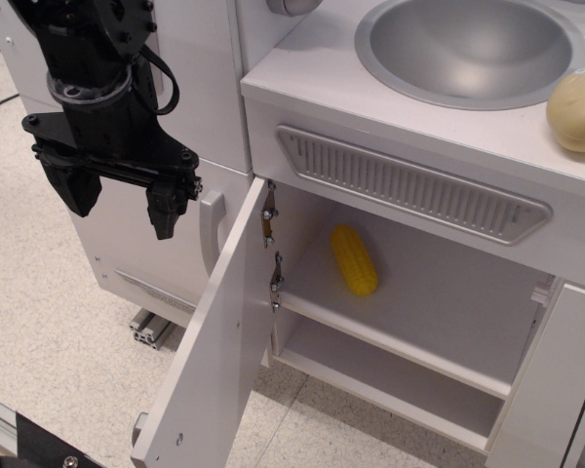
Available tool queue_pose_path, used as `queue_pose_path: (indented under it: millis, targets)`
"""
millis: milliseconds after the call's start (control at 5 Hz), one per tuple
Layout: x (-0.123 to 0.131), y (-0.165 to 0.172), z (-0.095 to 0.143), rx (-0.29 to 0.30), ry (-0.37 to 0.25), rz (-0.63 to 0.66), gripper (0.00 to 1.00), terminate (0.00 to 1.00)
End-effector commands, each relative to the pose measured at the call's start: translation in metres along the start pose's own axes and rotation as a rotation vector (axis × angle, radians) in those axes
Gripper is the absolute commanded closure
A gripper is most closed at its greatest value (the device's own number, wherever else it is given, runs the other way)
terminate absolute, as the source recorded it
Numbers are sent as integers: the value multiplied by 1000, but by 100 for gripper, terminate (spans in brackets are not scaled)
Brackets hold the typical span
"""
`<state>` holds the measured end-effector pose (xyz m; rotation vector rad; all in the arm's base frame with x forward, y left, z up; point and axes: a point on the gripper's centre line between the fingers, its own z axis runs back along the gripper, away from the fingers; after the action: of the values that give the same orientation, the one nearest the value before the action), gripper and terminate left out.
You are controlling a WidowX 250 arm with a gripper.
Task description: Close cabinet
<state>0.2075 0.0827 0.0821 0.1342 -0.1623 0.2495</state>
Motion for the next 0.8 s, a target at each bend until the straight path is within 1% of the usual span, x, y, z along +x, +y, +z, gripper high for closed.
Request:
queue_pose_path:
  millis: [0, 200, 400, 600]
  targets:
    - [0, 0, 0, 0, 0, 0, 0, 0]
    - [-17, -9, -4, -49, -10, -12, 0, 0]
    - [-40, -25, -8, -92, -21, -19, 0, 0]
    - [-58, -42, -22, -135, 1, -11, 0, 0]
